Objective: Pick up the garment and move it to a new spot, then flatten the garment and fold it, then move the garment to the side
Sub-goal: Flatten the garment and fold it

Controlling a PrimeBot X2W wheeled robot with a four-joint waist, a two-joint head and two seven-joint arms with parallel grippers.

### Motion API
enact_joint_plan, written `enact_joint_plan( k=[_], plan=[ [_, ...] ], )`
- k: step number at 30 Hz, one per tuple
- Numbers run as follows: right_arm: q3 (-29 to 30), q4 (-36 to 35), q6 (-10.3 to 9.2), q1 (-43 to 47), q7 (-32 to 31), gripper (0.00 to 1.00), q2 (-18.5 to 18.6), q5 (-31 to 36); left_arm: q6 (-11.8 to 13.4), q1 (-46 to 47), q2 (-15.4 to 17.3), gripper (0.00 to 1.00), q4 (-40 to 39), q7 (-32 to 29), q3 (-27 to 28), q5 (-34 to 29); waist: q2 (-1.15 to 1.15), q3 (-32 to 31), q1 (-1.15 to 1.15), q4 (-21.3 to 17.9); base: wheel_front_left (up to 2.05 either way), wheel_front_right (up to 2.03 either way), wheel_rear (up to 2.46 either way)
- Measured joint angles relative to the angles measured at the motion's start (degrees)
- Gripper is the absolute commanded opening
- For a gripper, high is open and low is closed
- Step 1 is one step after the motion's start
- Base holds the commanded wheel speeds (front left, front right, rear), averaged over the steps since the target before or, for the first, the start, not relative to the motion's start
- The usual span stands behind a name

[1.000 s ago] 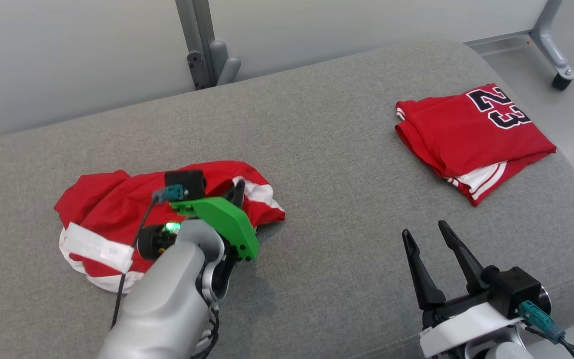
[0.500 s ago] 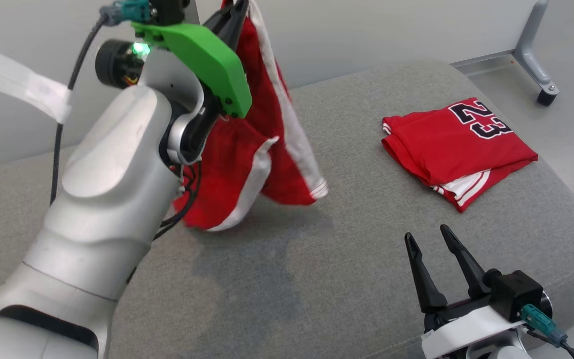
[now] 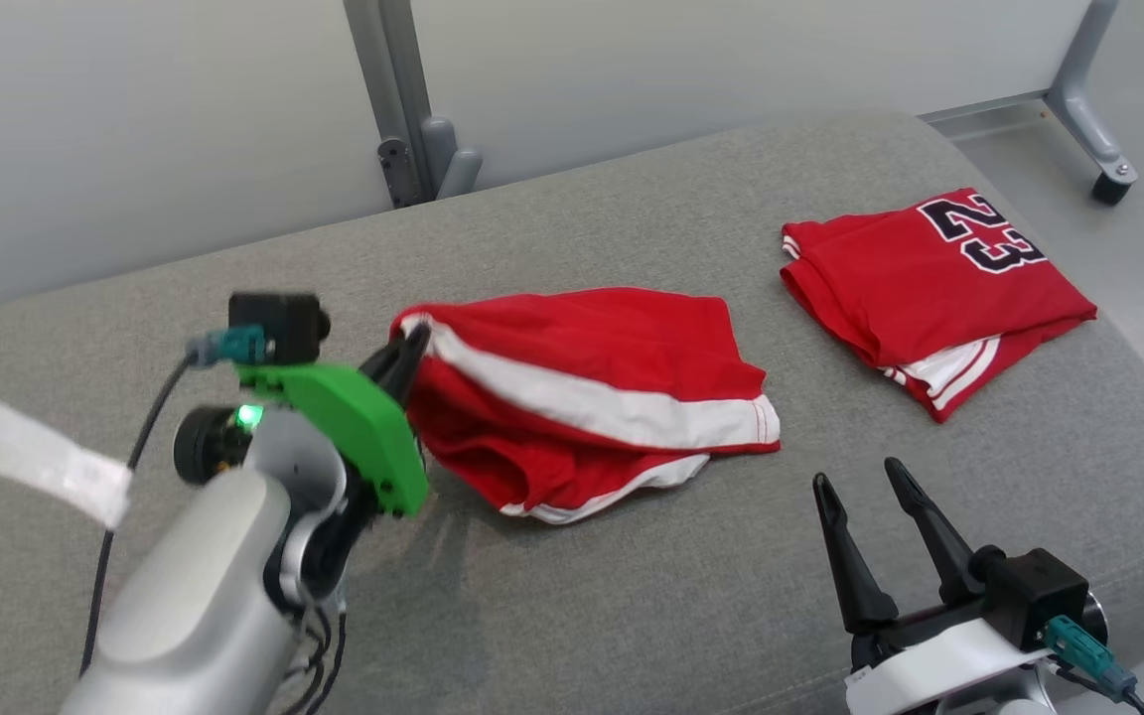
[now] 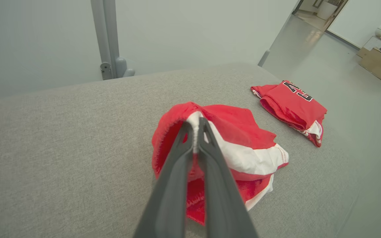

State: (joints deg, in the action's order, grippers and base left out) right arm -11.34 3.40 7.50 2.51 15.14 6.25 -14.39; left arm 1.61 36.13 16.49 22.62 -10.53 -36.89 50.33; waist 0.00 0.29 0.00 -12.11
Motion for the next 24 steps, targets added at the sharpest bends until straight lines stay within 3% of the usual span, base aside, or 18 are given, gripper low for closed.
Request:
enact_joint_plan(
  k=[4,7,14,15,16,17,18,19,24],
  plan=[
    [0.08,0.13,0.0,0.26,-0.01,1.0,0.35,-0.01,1.37,-9.83,2.96,0.0,-2.31,4.58,0.12,-0.35,0.0,0.64,0.0,1.53,0.0,0.0,0.0],
    [-0.27,0.59,0.0,0.26,-0.01,1.0,0.74,-0.18,0.19,-13.6,4.88,0.0,-4.25,7.79,-0.02,-0.71,0.0,0.95,0.0,2.99,0.0,0.0,0.0],
    [-2.65,6.98,0.0,0.01,-0.01,1.0,1.99,-4.27,-0.03,-17.29,5.75,0.0,-3.19,15.67,0.04,-3.6,0.0,0.84,0.0,6.6,0.0,0.0,0.0],
    [-3.01,7.57,0.0,-0.29,-0.01,1.0,2.25,-4.67,-0.07,-17.5,5.69,0.06,-2.65,16.53,-0.04,-3.86,0.0,0.74,0.0,7.04,0.0,0.0,0.0],
    [-3.41,8.25,0.0,-0.62,-0.01,1.0,2.56,-4.9,-0.07,-17.79,5.55,0.31,-2.05,17.27,0.05,-3.86,0.0,0.62,0.0,7.45,0.0,0.0,0.0],
    [-3.83,8.84,0.0,-0.85,0.0,1.0,2.76,-5.22,-0.05,-18.07,5.46,0.45,-1.46,17.9,0.04,-3.9,0.0,0.46,0.0,7.81,0.0,0.0,0.0],
    [-4.21,9.4,0.0,-1.02,-0.01,1.0,2.99,-5.39,-0.04,-18.29,5.48,0.69,-0.86,18.59,0.04,-4.21,0.0,0.28,0.0,8.12,0.0,0.0,0.0],
    [-4.54,9.81,0.0,-1.21,0.0,1.0,3.21,-5.63,0.21,-18.46,5.44,1.0,-0.15,19.14,0.14,-4.27,0.0,0.07,0.0,8.38,0.0,0.0,0.0],
    [-5.65,11.17,0.0,-2.36,-0.01,1.0,3.72,-6.25,2.16,-19.32,5.11,1.0,1.44,22.53,1.05,-5.21,0.0,-1.12,0.0,9.11,0.0,0.0,0.0]
  ],
)
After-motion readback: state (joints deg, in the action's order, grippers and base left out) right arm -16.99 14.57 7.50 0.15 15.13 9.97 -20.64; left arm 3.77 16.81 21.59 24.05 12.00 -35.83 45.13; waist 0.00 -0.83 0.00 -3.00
